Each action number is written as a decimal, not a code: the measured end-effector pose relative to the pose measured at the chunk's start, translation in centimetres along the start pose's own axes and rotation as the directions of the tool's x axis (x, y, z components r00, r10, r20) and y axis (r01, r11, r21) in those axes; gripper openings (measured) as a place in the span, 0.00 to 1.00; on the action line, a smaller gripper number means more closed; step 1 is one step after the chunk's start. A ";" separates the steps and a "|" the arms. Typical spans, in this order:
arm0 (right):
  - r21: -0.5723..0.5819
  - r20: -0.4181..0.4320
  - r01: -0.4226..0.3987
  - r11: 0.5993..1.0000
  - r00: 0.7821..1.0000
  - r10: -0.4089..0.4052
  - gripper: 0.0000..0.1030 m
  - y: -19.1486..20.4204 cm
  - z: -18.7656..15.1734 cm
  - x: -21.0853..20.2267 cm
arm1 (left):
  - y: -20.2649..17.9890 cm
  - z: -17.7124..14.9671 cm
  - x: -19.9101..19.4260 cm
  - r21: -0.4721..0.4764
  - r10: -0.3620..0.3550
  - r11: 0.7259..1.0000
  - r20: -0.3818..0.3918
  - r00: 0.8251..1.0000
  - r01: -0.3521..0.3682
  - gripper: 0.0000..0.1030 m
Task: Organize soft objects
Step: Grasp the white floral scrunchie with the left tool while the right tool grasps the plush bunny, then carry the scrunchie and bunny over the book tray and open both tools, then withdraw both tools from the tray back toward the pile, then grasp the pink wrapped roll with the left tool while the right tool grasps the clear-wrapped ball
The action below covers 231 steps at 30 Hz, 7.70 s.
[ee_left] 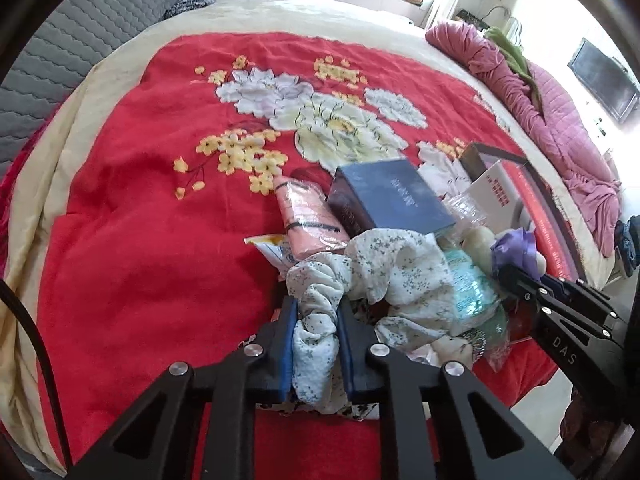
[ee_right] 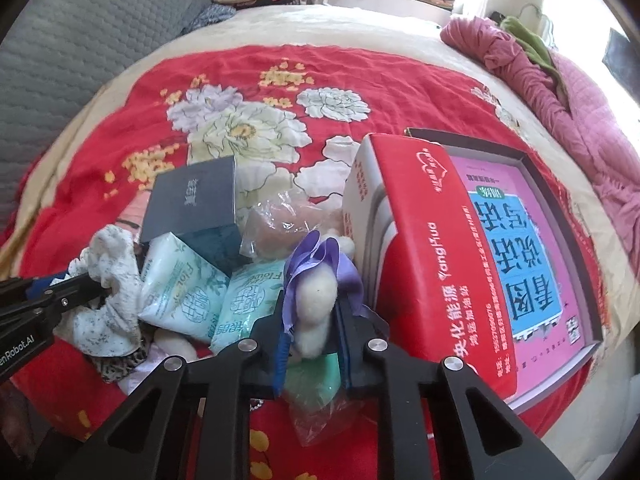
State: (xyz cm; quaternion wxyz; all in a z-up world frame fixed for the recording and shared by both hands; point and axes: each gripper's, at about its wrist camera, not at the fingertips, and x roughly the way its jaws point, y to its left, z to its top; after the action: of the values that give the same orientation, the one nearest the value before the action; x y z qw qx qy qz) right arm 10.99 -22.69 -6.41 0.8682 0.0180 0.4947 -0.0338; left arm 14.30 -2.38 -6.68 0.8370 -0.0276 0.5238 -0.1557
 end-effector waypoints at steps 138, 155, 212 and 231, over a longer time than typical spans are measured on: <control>0.210 0.215 0.039 0.977 0.973 -0.085 0.66 -15.0 -3.7 -15.8 | -18.2 -1.6 -8.1 0.212 0.006 0.977 0.122 0.993 -0.032 0.71; 0.016 0.228 -0.036 0.999 0.973 0.031 0.66 -4.7 -2.0 -15.4 | -7.6 -1.3 -10.1 0.014 0.052 0.998 0.140 0.989 -0.055 0.71; -0.630 -0.142 -0.065 0.774 0.989 -0.033 0.60 4.5 4.4 7.9 | 3.4 8.5 9.9 -0.144 -0.113 0.986 -0.236 0.965 0.080 0.45; -0.408 -0.061 -0.182 0.895 0.983 0.173 0.49 0.9 4.9 1.4 | 1.9 8.3 6.0 -0.118 -0.148 0.984 -0.128 0.981 0.133 0.24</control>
State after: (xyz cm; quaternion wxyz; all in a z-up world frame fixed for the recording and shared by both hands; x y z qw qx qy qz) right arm 16.00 -22.19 -5.12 0.8461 -0.1199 0.4970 0.1506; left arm 24.54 -3.31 -8.56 0.7832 -0.0997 0.5844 -0.1873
